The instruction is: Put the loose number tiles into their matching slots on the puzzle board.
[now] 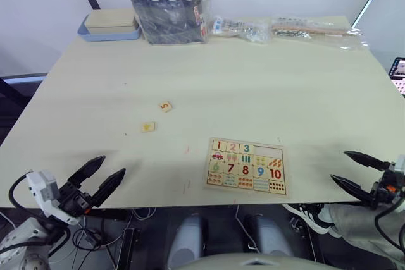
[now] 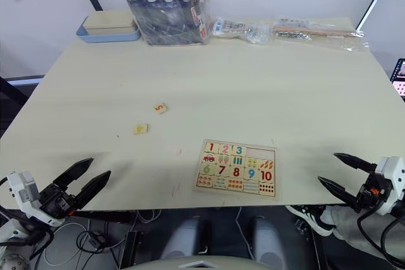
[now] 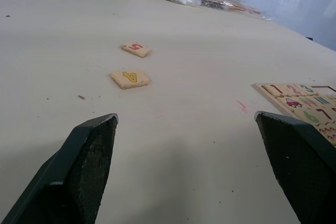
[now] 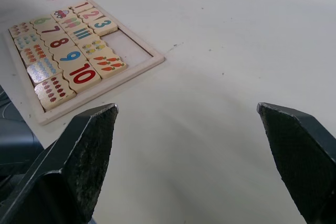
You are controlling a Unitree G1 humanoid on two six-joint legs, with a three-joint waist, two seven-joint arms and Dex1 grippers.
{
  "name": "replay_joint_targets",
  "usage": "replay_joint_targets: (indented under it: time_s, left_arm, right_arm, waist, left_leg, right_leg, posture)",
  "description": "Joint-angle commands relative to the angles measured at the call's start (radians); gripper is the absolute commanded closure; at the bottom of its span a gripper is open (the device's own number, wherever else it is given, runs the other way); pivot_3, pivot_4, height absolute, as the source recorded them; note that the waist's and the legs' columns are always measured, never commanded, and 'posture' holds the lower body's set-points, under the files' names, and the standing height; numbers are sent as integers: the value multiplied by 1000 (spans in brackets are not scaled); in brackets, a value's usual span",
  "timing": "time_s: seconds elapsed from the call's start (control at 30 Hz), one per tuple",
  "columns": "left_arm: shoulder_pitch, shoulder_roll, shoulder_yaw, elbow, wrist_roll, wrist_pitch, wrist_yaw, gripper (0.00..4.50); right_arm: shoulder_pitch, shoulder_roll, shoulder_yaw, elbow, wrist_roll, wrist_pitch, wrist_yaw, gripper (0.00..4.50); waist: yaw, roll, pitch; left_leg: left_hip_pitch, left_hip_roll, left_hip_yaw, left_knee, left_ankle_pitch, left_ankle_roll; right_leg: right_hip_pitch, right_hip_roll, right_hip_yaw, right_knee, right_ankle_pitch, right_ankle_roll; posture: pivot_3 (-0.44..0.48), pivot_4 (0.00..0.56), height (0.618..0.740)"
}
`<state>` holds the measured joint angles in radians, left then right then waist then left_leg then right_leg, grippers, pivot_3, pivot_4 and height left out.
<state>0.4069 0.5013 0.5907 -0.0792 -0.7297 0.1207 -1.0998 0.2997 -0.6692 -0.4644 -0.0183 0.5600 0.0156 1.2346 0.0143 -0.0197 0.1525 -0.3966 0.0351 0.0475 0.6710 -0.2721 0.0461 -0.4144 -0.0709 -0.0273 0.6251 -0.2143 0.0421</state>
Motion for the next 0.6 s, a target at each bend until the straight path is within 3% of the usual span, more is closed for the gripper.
replay_joint_targets:
  time_s: [0.03,0.2,0.37,0.6]
  left_arm:
    - [14,-14,-9,-104,-4,22,75,0]
    - [9,-32,-42,-230,29,102,264,0]
    - [-91,-55,-112,-399,156,311,677,0]
    - [-237,-82,-152,-513,111,570,933,0]
  right_arm:
    - [-13,13,9,-22,-18,-62,-13,41]
    - [-66,25,35,-85,-10,-98,-35,41]
    - [-146,26,100,-186,87,-48,19,41]
    - [-238,-12,166,-232,131,51,26,41]
  waist:
    - [1,-1,0]
    - [0,0,-1]
    - [2,0,-1]
    - [2,-1,-1]
  left_leg:
    - [0,0,0,0,0,0]
    - [0,0,0,0,0,0]
    - [1,0,-1,0,0,0]
    - [1,-2,-2,1,0,0]
  right_leg:
    - [0,0,0,0,0,0]
    - [0,0,1,0,0,0]
    - [2,1,1,1,0,0]
    - [3,0,1,1,1,0]
  posture:
    - [0,150,740]
    - [0,150,740]
    - [0,150,740]
    - [0,150,740]
